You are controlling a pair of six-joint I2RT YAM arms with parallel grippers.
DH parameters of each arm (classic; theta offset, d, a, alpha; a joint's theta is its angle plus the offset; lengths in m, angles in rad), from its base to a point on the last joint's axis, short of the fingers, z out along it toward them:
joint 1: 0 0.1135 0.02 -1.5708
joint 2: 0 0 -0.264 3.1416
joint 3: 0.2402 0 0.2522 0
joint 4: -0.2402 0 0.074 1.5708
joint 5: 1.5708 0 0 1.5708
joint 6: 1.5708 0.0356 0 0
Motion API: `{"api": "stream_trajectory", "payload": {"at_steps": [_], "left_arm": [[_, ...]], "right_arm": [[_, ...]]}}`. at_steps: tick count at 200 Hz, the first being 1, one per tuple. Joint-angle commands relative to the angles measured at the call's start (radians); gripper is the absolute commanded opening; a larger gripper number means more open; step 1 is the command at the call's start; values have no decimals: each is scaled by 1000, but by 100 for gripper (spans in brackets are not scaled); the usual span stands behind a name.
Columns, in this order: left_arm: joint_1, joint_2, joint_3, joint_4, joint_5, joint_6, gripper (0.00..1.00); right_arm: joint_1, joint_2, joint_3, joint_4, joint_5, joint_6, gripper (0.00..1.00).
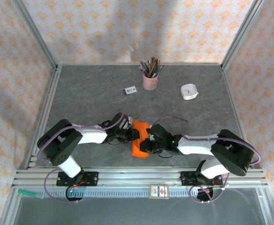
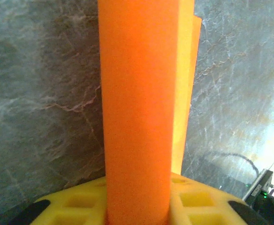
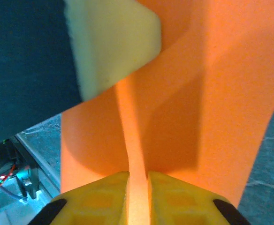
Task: Fold a paper plane with a square sheet of paper (pick it up from the middle)
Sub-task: Fold the square sheet of paper at the bottom-center of the table.
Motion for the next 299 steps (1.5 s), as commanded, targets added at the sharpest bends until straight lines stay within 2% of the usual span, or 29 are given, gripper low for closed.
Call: {"api": "stream_trajectory", "payload": {"at_steps": [1,25,51,96,159,200,253,299], "left_arm": [[10,27,-30,-90,-148,19,28],[10,16,-33,-74,-127,12,27],[10,13,-26,-86,-134,19,28],[10,20,-27,-84,-133,17,28],[9,18,-39,-77,-140,6,31],[9,-3,-34,-101,-150,11,36],[8,-71,-11,-178,-169,32,49],[-14,-105,-18,-182,-144,20,52]], "right_arm": [[-10,-70,42,-174,99,-100,21],[-23,-100,29,-188,94,-97,25],[-22,-84,23,-170,73,-87,26],[-14,-35,3,-107,30,-53,20],[11,-15,-46,-32,18,6,19],[11,-3,-66,4,18,31,19],[11,6,-82,-2,44,46,17],[11,12,-82,-2,51,49,17]]}}
